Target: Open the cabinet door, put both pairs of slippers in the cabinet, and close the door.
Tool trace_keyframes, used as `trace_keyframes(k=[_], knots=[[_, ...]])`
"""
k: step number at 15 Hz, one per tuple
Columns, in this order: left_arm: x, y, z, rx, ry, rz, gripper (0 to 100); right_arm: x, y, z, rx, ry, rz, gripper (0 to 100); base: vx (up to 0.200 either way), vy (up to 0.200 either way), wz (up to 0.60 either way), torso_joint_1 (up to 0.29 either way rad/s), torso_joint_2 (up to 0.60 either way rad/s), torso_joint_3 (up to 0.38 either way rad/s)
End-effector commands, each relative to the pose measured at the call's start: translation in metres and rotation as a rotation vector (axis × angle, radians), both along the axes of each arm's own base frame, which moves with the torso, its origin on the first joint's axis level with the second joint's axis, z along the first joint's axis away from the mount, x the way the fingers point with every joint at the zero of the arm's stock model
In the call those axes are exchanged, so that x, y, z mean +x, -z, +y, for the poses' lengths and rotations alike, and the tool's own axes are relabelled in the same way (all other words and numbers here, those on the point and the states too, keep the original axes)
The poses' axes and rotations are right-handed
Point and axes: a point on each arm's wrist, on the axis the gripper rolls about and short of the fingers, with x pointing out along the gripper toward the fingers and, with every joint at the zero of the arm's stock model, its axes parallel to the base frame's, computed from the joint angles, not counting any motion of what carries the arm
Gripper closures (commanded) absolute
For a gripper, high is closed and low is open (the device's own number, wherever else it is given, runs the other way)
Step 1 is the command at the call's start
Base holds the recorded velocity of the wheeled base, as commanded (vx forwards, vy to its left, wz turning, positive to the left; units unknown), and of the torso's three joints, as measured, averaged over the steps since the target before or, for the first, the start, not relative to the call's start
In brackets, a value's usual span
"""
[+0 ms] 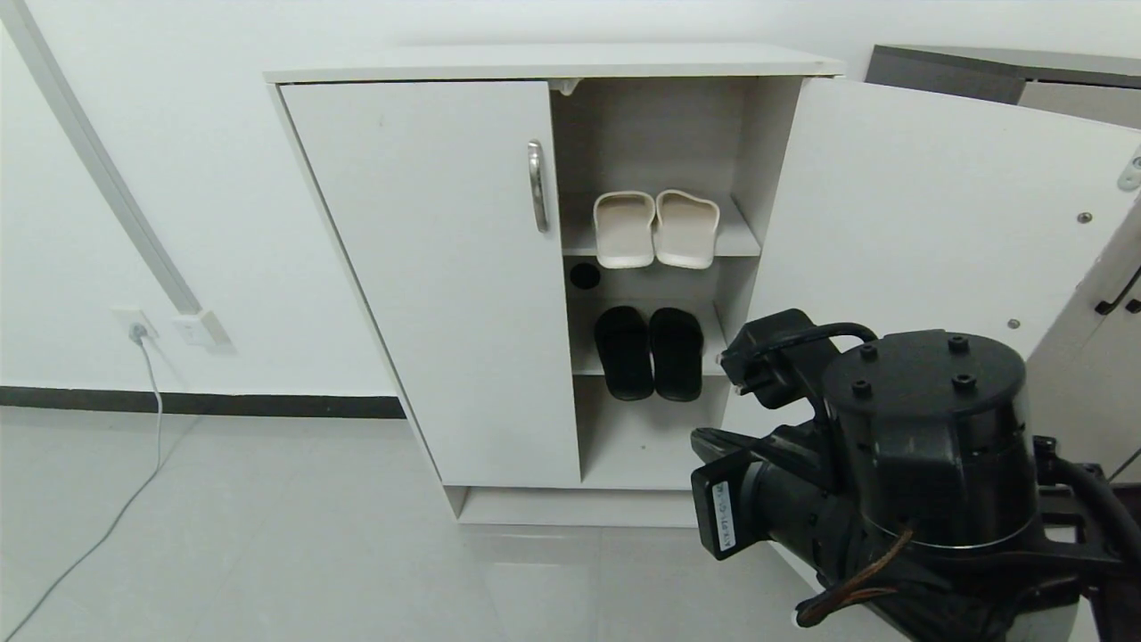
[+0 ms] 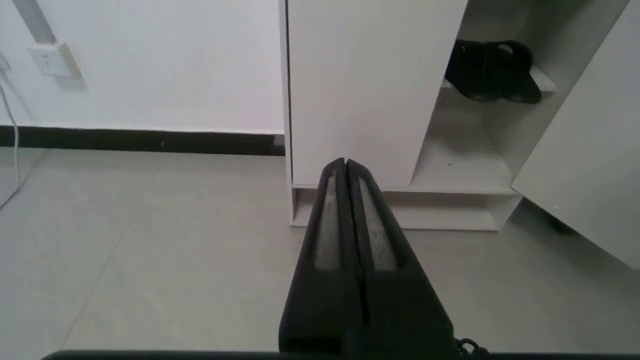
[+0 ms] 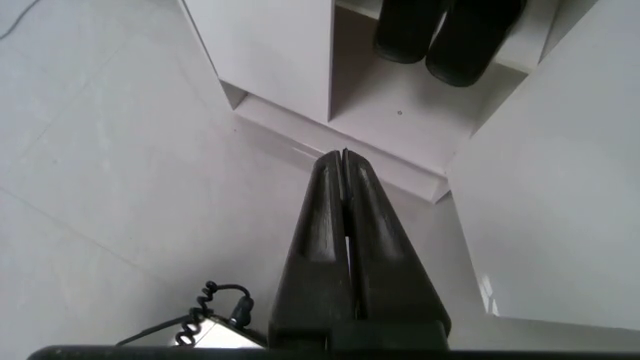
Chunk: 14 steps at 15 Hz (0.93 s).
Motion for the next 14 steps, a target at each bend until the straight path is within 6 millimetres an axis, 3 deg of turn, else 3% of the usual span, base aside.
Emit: trace_keyframes(k=[1, 5, 14], knots=[[0.0001, 0.0000, 0.0000, 0.000, 0.000, 0.001, 100, -0.0001, 0.0028, 0.0000, -0.012, -0.002, 0.003, 100, 0.000, 0.000, 0.00, 0.000, 0.00, 0.000], [0.0001, 0.0000, 0.0000, 0.000, 0.000, 0.001, 100, -0.0002, 0.0033, -0.0001, -0.018, -0.003, 0.002, 100, 0.000, 0.000, 0.00, 0.015, -0.20, -0.310], [0.0001, 0.0000, 0.0000, 0.000, 0.000, 0.001, 100, -0.0004, 0.0032, -0.0005, -0.018, -0.002, 0.002, 100, 0.000, 0.000, 0.00, 0.096, -0.50, -0.350]])
